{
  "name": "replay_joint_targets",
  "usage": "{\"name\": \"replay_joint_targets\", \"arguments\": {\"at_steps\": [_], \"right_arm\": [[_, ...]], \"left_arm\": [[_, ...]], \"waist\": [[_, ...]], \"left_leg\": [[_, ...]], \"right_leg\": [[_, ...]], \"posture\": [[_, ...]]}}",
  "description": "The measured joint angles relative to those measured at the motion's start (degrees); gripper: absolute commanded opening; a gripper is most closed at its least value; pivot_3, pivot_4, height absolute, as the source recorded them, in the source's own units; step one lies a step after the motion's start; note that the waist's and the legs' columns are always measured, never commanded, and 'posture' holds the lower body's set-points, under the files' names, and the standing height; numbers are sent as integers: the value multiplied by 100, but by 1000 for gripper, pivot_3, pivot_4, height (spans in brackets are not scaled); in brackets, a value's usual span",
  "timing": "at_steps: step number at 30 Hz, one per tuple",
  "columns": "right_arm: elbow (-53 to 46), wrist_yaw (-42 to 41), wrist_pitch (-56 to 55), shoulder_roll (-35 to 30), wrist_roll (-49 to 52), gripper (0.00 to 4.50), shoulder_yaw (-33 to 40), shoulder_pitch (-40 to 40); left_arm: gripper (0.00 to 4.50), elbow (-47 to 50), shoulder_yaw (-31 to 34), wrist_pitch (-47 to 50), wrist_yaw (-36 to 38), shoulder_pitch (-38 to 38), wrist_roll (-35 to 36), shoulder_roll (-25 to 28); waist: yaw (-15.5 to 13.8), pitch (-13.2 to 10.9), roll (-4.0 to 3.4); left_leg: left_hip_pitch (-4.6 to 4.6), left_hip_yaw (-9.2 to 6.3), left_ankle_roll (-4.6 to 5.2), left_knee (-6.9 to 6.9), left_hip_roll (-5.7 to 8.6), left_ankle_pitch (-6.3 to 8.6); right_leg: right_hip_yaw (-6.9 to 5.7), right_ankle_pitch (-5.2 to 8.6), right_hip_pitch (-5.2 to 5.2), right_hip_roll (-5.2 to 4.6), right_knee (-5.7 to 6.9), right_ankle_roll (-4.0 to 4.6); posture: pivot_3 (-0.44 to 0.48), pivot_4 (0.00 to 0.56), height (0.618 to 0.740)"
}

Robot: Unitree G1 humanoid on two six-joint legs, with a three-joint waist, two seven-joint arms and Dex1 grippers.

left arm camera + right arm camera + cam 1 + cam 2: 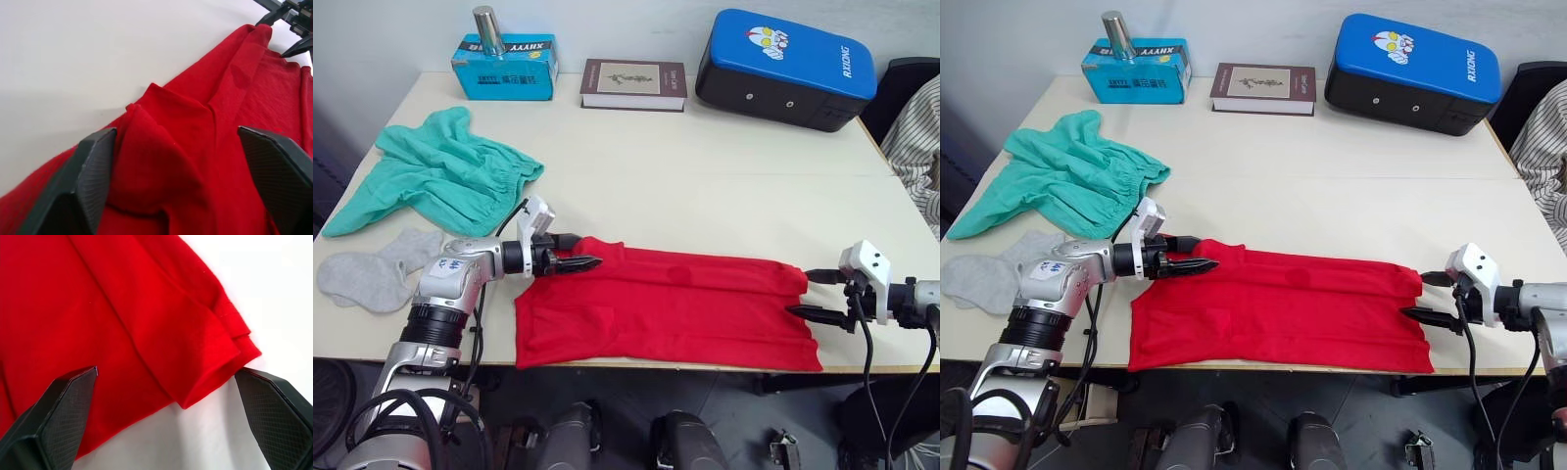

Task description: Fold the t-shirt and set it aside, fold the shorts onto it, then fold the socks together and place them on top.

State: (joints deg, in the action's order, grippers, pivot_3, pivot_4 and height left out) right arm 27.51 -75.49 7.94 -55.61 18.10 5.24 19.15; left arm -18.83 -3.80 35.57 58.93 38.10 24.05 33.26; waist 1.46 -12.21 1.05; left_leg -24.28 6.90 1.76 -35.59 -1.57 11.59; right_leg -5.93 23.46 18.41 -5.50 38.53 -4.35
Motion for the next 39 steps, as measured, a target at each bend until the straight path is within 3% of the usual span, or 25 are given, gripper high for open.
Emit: {"name": "replay_joint_targets", "arguments": {"at_steps": [10,14,17,39], "right_arm": [[-234,-114,270,-2,106,4500,126,5],[-287,-149,358,-3,154,4500,190,6],[-289,-165,387,-3,159,3936,197,6],[-592,-290,505,-247,225,3936,424,-279]], "left_arm": [[16,0,-8,-146,178,22,-151,0],[16,1,-8,-244,194,19,-201,0],[0,2,-8,-323,211,-15,-250,0],[0,16,-8,-436,305,-83,-410,-14]], "waist": [[-1,0,0],[-2,0,0],[-2,0,0],[-4,0,0]], "left_leg": [[0,0,0,0,0,0],[0,0,0,0,0,0],[0,0,0,1,0,0],[-1,0,0,5,0,1]], "right_leg": [[0,0,-1,0,-2,0],[0,0,-1,0,-4,0],[0,0,-1,-1,-4,0],[0,0,-1,-1,-12,0]], "posture": [[0,150,740],[0,150,740],[0,150,740],[0,150,740]]}}
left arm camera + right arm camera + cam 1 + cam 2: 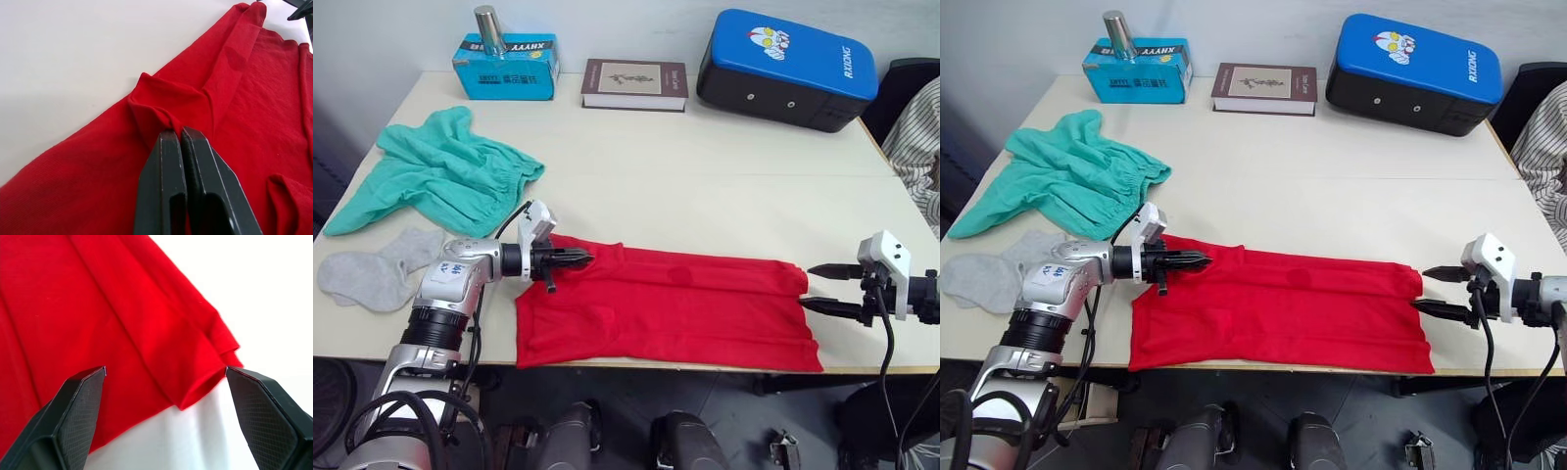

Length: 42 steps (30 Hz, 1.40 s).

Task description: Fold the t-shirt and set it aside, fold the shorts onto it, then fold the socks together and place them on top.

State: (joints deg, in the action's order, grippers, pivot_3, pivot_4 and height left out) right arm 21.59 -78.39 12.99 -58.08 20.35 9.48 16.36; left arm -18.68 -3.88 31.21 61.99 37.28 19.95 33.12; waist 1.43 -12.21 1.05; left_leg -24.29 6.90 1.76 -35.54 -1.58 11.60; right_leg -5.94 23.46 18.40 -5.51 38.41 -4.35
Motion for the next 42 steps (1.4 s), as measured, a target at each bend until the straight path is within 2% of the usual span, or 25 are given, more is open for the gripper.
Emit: {"name": "replay_joint_targets", "arguments": {"at_steps": [17,20,27,29,30,38,42], "right_arm": [[217,84,-52,261,-235,3936,-306,423],[271,29,-48,310,-224,3351,-306,490],[305,-22,-82,314,-189,870,-284,497],[325,-21,-185,314,-187,209,-262,496],[326,-20,-241,314,-186,34,-239,490],[242,172,-1105,490,-126,34,133,-58],[-117,370,-1596,619,-56,34,480,-613]], "left_arm": [[0,-4,0,-10,31,0,-40,-40],[0,-3,0,-10,31,0,-40,-40],[0,73,20,-48,131,-153,-28,-7],[0,157,37,-185,242,-217,-20,32],[0,245,44,-316,331,-253,-17,70],[0,438,180,-1875,703,-759,-108,184],[0,410,305,-3129,915,-1078,-264,330]], "waist": [[2,0,0],[2,0,0],[5,0,0],[4,0,0],[4,0,0],[0,0,0],[-2,0,0]], "left_leg": [[0,0,0,2,0,0],[-1,0,0,2,0,0],[-1,0,0,4,0,0],[-1,0,0,4,0,0],[-1,0,0,5,0,0],[-2,1,0,15,1,0],[0,2,0,22,1,0]], "right_leg": [[0,0,0,0,-5,0],[-1,0,0,1,-5,0],[0,0,0,0,-6,0],[0,0,0,0,-8,0],[-1,0,0,1,-10,0],[-2,0,-3,0,-28,0],[-4,0,-7,1,-39,0]], "posture": [[0,150,740],[0,150,740],[0,150,740],[0,150,740],[0,150,740],[0,150,740],[0,150,740]]}}
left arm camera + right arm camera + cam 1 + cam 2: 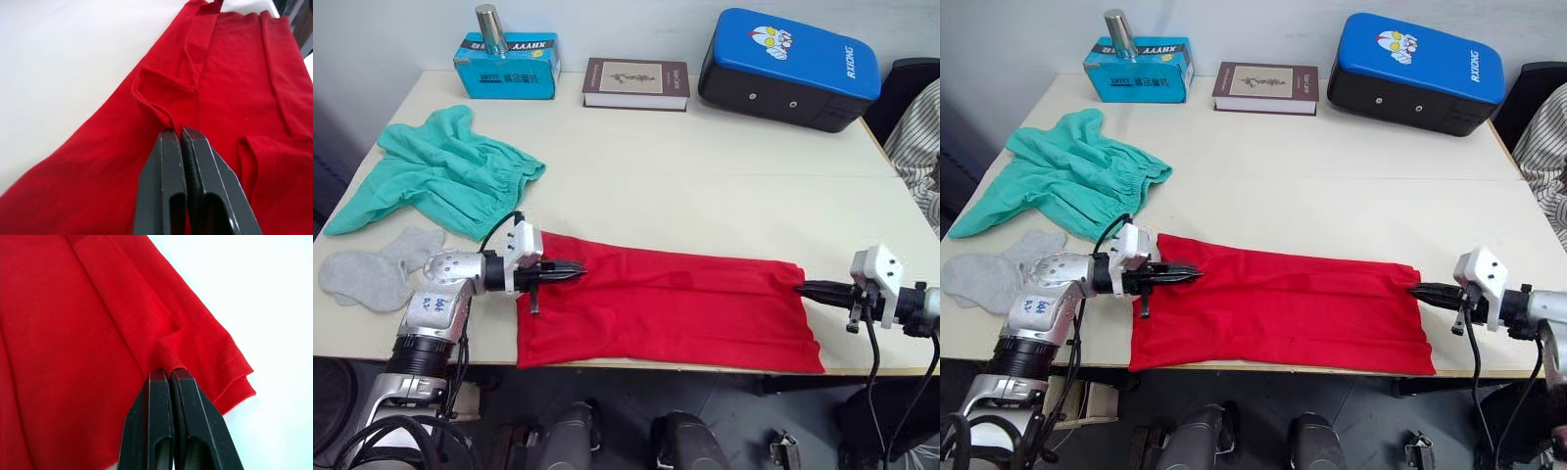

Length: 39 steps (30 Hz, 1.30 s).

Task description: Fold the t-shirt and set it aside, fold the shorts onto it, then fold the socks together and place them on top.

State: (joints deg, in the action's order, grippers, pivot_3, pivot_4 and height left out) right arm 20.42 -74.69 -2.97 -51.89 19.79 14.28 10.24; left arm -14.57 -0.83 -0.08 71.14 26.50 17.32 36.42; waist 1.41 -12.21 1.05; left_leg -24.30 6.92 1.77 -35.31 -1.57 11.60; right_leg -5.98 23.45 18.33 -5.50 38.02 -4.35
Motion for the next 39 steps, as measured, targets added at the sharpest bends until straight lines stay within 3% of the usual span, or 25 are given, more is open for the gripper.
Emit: {"name": "replay_joint_targets", "arguments": {"at_steps": [3,14,30,32,33,35,39], "right_arm": [[-212,206,-414,204,-12,34,159,-468],[-315,1036,-1543,747,-218,34,355,-1023],[153,1415,-2862,746,-642,34,355,-1520],[225,1413,-2862,746,-625,0,352,-1486],[227,1370,-2791,746,-566,199,343,-1471],[215,1258,-2604,732,-415,634,342,-1462],[130,944,-2121,485,-101,1941,349,-1579]], "left_arm": [[0,-94,81,-879,181,-272,-102,51],[0,-576,73,-3008,107,-476,-452,45],[0,-684,-180,-4491,154,-664,-652,285],[466,-677,-250,-4417,206,-694,-616,319],[672,-653,-260,-4307,245,-732,-527,329],[1256,-607,-265,-4177,330,-812,-383,407],[2492,-384,-263,-3883,557,-936,-117,662]], "waist": [[1,0,0],[9,0,-1],[14,1,-1],[15,1,-1],[15,1,-1],[16,1,-1],[16,1,-2]], "left_leg": [[0,2,1,3,0,0],[1,6,5,11,1,3],[6,6,4,18,1,3],[7,6,4,18,1,3],[7,6,4,18,0,3],[7,5,4,18,0,3],[8,5,5,18,-1,4]], "right_leg": [[0,0,1,-1,-3,0],[-1,0,3,-3,-5,0],[0,0,2,-3,-5,0],[0,0,1,-3,-4,0],[0,0,1,-3,-5,0],[0,0,1,-3,-4,1],[0,0,0,-3,-4,1]], "posture": [[0,150,740],[0,150,740],[0,150,740],[0,150,740],[0,150,740],[0,150,740],[0,150,740]]}}
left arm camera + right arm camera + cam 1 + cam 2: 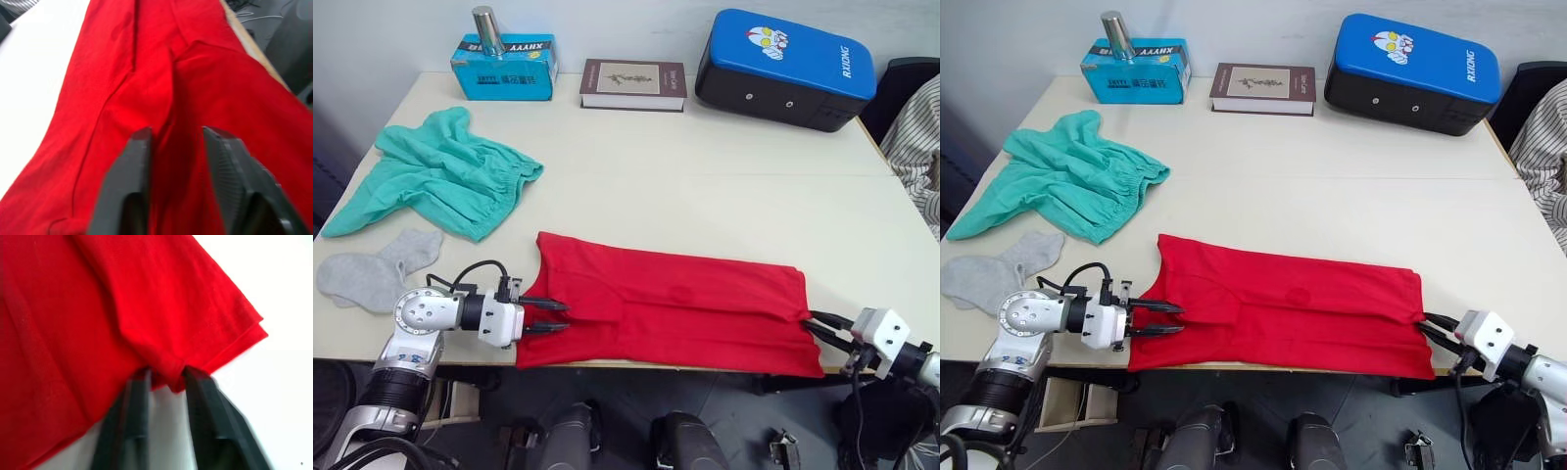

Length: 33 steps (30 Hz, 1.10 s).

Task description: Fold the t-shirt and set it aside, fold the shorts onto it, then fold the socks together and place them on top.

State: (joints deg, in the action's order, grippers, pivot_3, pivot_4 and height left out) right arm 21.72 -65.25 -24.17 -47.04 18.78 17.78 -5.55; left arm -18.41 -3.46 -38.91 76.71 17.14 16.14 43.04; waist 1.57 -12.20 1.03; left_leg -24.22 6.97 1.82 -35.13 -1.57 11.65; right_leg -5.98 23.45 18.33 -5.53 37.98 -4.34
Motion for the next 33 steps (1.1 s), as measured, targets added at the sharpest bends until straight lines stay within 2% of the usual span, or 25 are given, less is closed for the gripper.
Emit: {"name": "replay_joint_targets", "arguments": {"at_steps": [3,5,6,8,10,14,15,19,25,29,33], "right_arm": [[-237,-305,631,-416,235,2916,74,-301],[-430,-506,1259,-701,472,2948,235,-583],[-519,-592,1572,-805,613,2836,343,-693],[-652,-690,2075,-906,889,2338,582,-718],[-820,-706,2437,-933,1120,1605,835,-667],[-1382,-386,2855,-605,1289,190,726,-59],[-1540,-204,2843,-371,1271,0,623,181],[-1759,607,2633,495,913,0,137,772],[-1895,1490,2149,1413,0,0,-682,868],[-1832,1750,1804,1520,-352,0,-840,643],[-1505,1873,1495,1505,-365,0,-633,513]], "left_arm": [[3411,449,68,951,94,-160,442,310],[4066,772,215,1882,80,-299,867,565],[3892,950,319,2411,49,-360,1114,687],[3670,1244,543,3505,-64,-374,1695,840],[3035,1471,767,4472,-219,-308,2230,914],[1721,1354,837,5119,-1089,468,2126,270],[1376,1278,729,5139,-1328,630,1897,98],[87,1006,301,5135,-2004,857,1120,-550],[39,1047,-226,4499,-1736,542,369,-697],[39,1247,-388,4117,-1240,-52,168,-425],[39,1367,-153,3981,-1083,-382,149,-41]], "waist": [[0,0,0],[-9,-1,-1],[-6,-1,-1],[-4,-1,-1],[4,1,-3],[-8,2,-3],[-5,3,1],[-18,2,3],[-7,3,2],[0,3,2],[0,6,-3]], "left_leg": [[0,-1,2,2,0,2],[-1,-9,7,6,0,5],[-1,-9,14,6,0,9],[-1,-10,29,7,-1,17],[0,-10,31,8,-3,18],[-1,-10,25,6,0,11],[-1,-9,5,5,1,-1],[-12,-6,-6,1,6,-7],[-12,-6,-14,7,4,-6],[-12,-5,-14,8,3,-6],[-5,-5,-12,12,2,-5]], "right_leg": [[1,0,0,-1,0,0],[0,0,-2,-2,-2,0],[1,0,-2,-2,-4,0],[1,1,-6,-2,-11,1],[3,2,-5,-1,-13,3],[3,2,-6,1,-14,4],[2,2,-5,2,-11,3],[3,-1,12,2,9,-3],[4,-2,16,4,8,-5],[7,-1,13,3,-1,-2],[9,1,7,2,-5,1]], "posture": [[0,150,740],[0,150,740],[0,150,740],[0,150,740],[0,150,740],[0,150,740],[0,150,740],[0,150,740],[0,150,740],[0,150,740],[0,150,740]]}}
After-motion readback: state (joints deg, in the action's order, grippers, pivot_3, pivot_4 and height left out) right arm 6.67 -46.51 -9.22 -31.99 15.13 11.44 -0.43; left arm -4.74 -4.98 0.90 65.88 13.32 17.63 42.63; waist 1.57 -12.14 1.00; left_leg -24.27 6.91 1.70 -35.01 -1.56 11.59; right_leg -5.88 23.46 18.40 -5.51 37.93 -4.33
